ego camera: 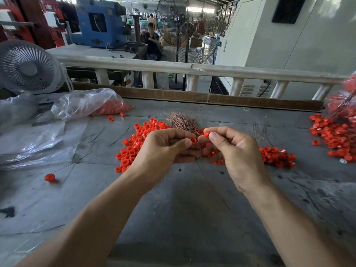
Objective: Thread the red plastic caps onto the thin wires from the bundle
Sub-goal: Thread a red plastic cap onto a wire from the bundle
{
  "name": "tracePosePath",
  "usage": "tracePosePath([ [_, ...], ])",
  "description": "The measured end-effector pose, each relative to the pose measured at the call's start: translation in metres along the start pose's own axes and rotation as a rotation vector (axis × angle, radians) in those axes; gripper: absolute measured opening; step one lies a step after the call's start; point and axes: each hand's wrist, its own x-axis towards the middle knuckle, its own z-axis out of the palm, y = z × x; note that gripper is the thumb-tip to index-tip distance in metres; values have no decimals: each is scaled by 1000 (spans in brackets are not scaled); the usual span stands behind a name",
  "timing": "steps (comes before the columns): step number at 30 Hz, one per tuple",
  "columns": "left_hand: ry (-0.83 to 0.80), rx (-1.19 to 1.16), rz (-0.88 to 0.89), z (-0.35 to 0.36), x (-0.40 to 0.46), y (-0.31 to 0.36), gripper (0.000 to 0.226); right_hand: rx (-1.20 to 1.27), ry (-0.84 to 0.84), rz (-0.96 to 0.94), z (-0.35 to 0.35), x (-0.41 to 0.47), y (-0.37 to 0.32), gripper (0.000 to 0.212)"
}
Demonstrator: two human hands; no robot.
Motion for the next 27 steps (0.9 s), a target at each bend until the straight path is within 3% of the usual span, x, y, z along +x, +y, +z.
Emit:
tracePosePath([
  [8,-27,16,-10,0,0,0,18,-134,-33,-97,2,-1,5,22],
  [14,-26,32,-3,0,0,0,19,-91,-29,-68,4,-3,4,8],
  [18,-29,40,2,-1,0,-1,19,-111,0,-80,5,-2,4,14],
  [27,-28,35,2,-1,0,-3,16,-369,-5,-313,5,-6,-2,18],
])
